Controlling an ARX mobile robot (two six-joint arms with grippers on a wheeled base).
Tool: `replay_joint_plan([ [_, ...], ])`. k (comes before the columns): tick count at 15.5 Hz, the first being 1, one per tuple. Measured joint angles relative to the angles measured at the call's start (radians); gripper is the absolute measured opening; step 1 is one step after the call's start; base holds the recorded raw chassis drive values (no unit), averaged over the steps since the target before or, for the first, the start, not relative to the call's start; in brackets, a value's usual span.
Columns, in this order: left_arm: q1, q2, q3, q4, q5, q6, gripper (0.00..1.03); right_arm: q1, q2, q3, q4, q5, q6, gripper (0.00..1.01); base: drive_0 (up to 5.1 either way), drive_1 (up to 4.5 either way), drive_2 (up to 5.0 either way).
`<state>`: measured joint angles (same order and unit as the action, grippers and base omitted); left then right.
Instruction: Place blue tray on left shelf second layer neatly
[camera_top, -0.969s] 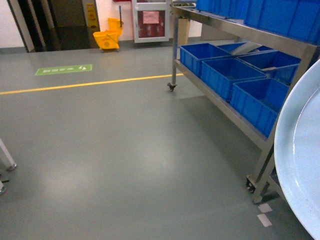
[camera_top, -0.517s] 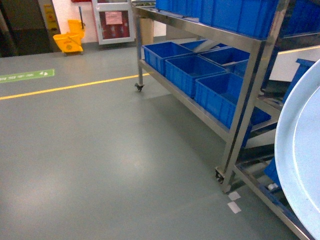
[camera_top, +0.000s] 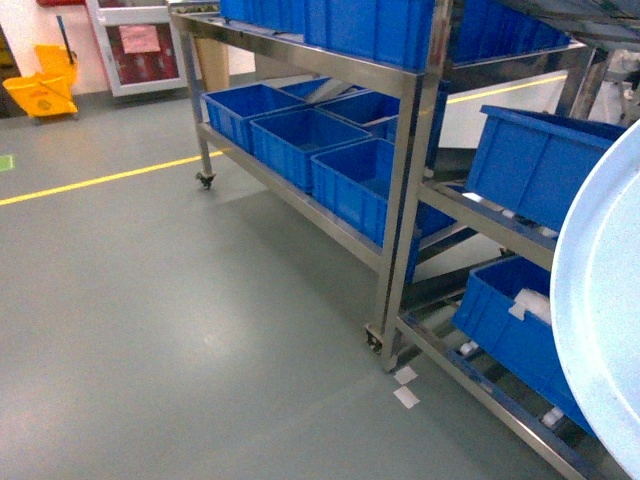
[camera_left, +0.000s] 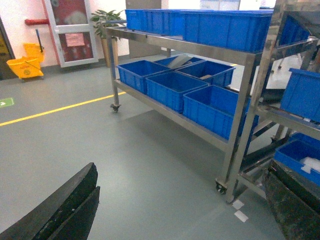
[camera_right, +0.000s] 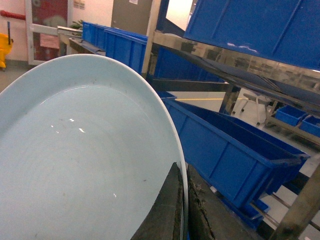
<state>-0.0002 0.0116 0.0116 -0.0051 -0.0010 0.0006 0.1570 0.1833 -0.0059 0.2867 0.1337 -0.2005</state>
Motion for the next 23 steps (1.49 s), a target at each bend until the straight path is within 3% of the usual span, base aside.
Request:
replay_joint_plan([
  [23, 0.000, 0.000, 0.000, 0.000, 0.000, 0.000, 0.98, 0.000, 0.000, 0.000, 0.000, 0.000, 0.000, 0.02, -1.6, -1.59, -1.6],
])
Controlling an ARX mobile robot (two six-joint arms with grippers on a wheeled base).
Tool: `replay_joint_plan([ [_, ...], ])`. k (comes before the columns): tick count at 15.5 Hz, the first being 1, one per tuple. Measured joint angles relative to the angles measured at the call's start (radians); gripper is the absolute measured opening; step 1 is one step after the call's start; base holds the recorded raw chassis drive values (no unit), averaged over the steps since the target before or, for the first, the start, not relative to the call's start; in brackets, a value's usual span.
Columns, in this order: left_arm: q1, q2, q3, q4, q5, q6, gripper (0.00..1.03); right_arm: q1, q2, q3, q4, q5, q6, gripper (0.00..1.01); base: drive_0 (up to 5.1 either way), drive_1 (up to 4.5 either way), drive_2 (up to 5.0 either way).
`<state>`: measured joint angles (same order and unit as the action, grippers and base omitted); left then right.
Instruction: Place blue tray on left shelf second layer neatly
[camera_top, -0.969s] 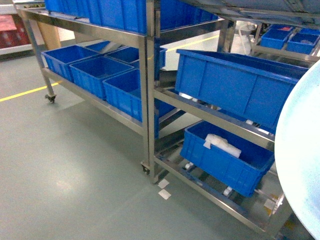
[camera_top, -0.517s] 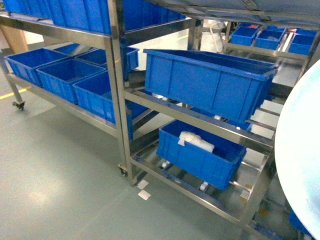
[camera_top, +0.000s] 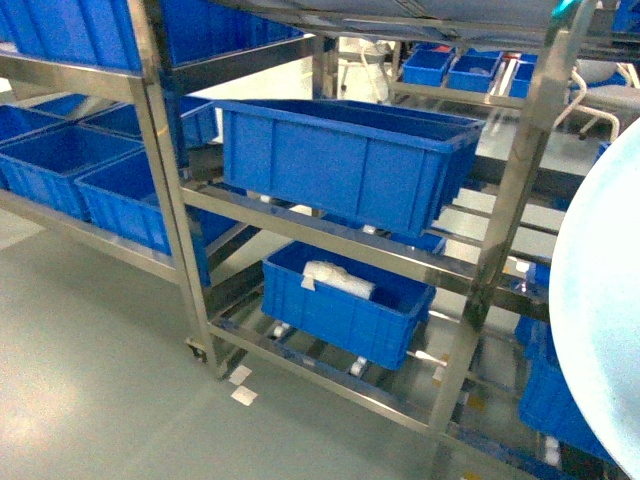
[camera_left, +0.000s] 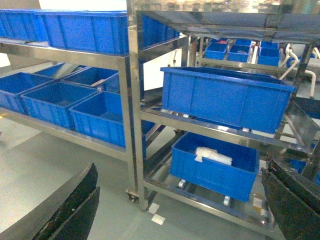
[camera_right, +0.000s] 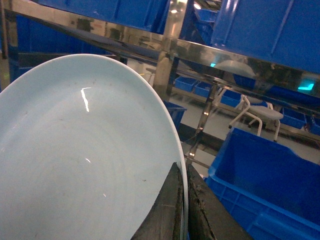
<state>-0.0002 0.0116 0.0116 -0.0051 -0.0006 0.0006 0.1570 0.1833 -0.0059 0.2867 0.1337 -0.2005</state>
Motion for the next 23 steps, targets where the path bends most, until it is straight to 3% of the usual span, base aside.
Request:
replay_joint_plan([
  [23, 0.000, 0.000, 0.000, 0.000, 0.000, 0.000, 0.98, 0.000, 0.000, 0.000, 0.000, 0.000, 0.000, 0.02, -1.6, -1.57, -1.6],
])
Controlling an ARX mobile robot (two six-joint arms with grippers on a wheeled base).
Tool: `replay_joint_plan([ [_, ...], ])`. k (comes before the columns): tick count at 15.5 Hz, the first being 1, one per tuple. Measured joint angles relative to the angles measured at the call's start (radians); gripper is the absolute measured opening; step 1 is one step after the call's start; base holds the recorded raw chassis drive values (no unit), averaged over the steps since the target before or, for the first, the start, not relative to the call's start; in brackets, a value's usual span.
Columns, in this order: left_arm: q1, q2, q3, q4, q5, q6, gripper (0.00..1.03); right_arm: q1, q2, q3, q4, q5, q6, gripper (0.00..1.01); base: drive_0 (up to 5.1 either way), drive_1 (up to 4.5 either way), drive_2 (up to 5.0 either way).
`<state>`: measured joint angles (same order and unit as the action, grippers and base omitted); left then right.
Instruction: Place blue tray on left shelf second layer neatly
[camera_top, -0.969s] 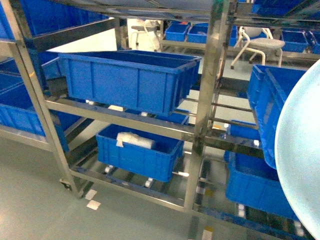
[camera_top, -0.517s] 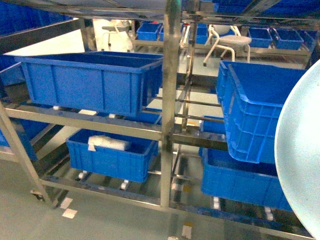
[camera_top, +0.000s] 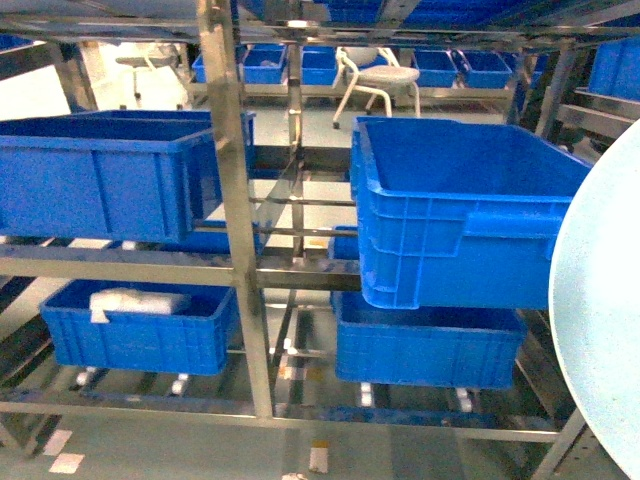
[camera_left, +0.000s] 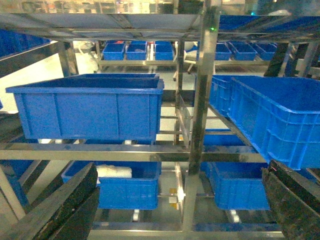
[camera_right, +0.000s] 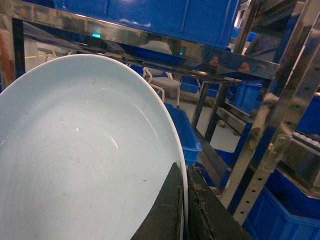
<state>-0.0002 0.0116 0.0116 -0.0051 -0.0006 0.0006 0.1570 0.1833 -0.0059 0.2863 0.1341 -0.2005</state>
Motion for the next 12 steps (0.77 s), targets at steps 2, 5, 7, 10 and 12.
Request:
replay_joint_plan([
  [2, 0.000, 0.000, 0.000, 0.000, 0.000, 0.000, 0.98, 0.000, 0.000, 0.000, 0.001, 0.000, 0.000, 0.02, -1.5, -1.50, -1.5],
  [5, -0.001, 0.000, 0.000, 0.000, 0.001, 0.000, 0.98, 0.000, 0.000, 0.000, 0.001, 0.000, 0.000, 0.02, -0.3, -0.25, -0.3],
  [7, -0.001, 0.000, 0.000, 0.004, 0.000, 0.000, 0.98, 0.000, -0.002, 0.000, 0.005, 0.000, 0.000, 0.02, -0.1, 1.89, -2.1],
  [10, -0.001, 0.000, 0.000, 0.000, 0.000, 0.000, 0.98, 0.000, -0.002, 0.000, 0.003, 0.000, 0.000, 0.02, -0.1, 4.02, -4.1],
  [12, -0.001, 0.000, 0.000, 0.000, 0.000, 0.000, 0.98, 0.000, -0.002, 0.000, 0.002, 0.000, 0.000, 0.02, 0.0, 4.13, -4.1],
])
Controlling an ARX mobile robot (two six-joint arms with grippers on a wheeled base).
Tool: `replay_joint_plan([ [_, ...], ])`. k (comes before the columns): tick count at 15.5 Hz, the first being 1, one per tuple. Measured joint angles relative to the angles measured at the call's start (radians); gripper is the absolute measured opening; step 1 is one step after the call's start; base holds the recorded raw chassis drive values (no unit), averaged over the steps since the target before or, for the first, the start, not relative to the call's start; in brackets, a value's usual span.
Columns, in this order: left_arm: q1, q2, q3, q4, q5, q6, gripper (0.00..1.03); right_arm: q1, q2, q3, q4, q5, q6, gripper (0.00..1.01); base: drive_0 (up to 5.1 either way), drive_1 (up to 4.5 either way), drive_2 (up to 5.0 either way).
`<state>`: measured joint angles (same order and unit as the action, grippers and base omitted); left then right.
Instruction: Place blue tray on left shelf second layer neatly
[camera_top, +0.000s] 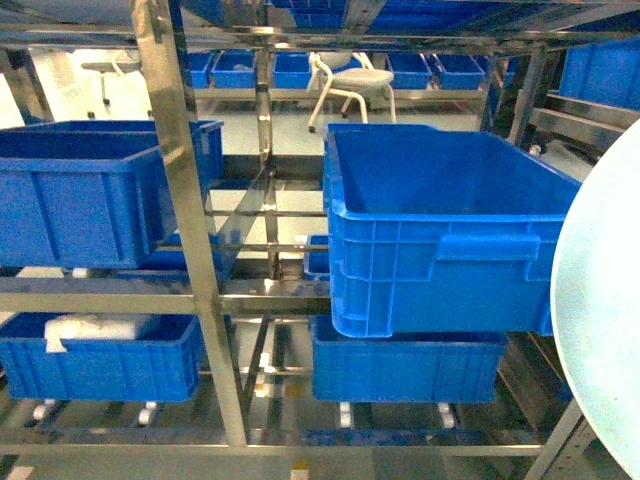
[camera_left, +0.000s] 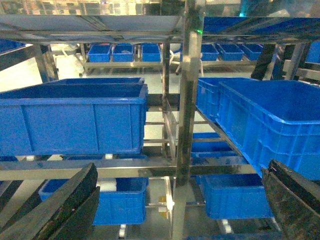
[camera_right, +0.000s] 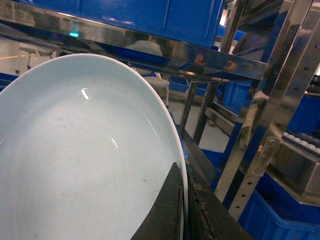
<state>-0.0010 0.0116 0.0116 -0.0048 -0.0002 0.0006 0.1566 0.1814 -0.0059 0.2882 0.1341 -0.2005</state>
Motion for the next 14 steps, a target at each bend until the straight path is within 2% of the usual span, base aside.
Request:
replay_joint_plan([
  [14, 0.000, 0.000, 0.000, -0.001, 0.000, 0.000, 0.98, 0.000, 0.000, 0.000, -0.002, 0.000, 0.000, 0.02, 0.1, 4.19, -4.0],
])
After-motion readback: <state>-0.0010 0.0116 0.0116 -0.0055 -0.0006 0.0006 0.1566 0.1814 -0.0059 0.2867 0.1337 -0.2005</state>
